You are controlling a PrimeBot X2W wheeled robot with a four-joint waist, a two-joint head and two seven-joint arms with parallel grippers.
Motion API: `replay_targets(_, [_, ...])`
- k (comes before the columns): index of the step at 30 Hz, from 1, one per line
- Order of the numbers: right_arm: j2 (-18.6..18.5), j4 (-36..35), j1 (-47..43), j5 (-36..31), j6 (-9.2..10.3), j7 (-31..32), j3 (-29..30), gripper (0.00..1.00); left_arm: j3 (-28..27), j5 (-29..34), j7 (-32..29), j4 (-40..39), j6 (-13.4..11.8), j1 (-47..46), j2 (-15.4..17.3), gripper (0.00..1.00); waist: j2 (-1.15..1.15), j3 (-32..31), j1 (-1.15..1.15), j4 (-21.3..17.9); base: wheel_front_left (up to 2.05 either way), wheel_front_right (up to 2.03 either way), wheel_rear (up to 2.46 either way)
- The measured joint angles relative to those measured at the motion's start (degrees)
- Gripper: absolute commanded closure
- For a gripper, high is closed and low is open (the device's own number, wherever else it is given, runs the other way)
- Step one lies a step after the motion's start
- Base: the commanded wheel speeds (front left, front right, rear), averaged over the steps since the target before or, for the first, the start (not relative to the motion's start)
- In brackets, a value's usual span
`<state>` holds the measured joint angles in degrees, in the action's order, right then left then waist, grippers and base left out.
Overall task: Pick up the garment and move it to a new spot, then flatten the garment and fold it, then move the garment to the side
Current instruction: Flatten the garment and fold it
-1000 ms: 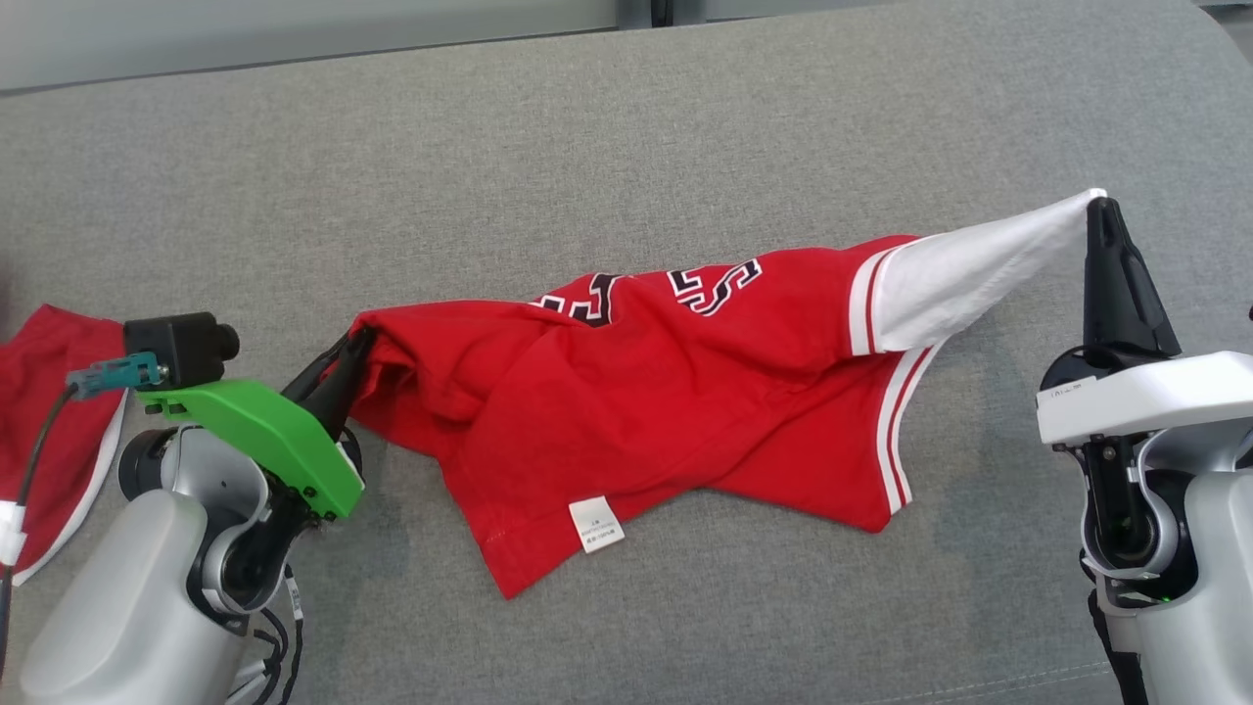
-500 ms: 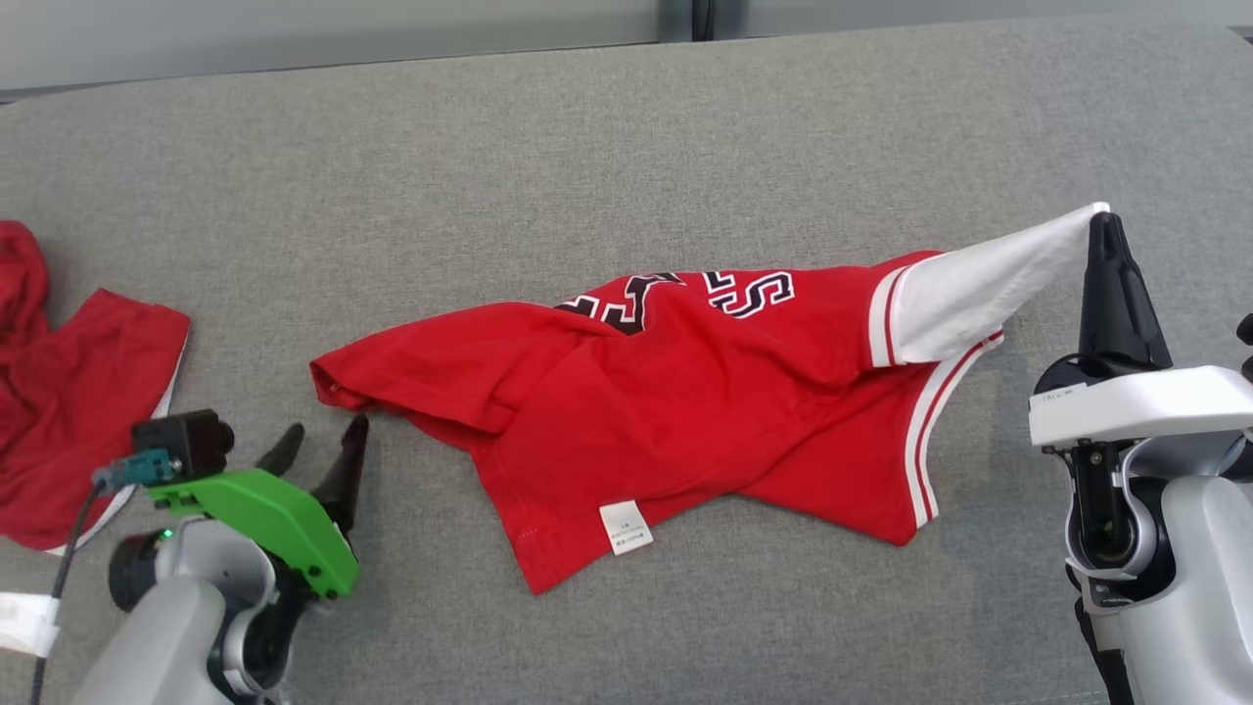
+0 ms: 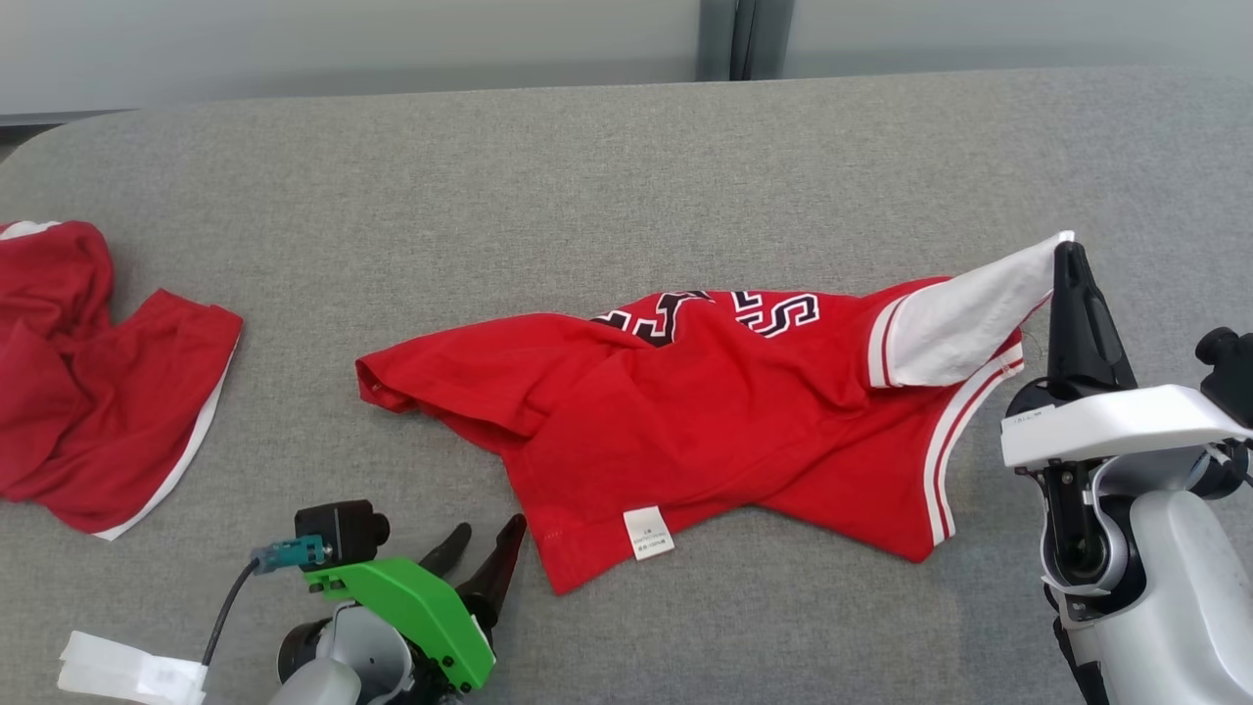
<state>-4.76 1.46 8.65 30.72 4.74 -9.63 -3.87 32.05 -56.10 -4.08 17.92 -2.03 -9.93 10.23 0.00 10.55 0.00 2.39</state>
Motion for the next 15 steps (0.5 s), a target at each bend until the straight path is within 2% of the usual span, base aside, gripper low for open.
replay_targets(15, [0.35, 1.89, 0.22, 0.15, -0.34, -1.27, 0.15, 1.00, 2.81, 2.55, -1.09, -1.72, -0.55, 0.37, -0.22, 0.00, 0.00, 0.52, 0.00, -2.13, 0.00, 0.00, 0.00])
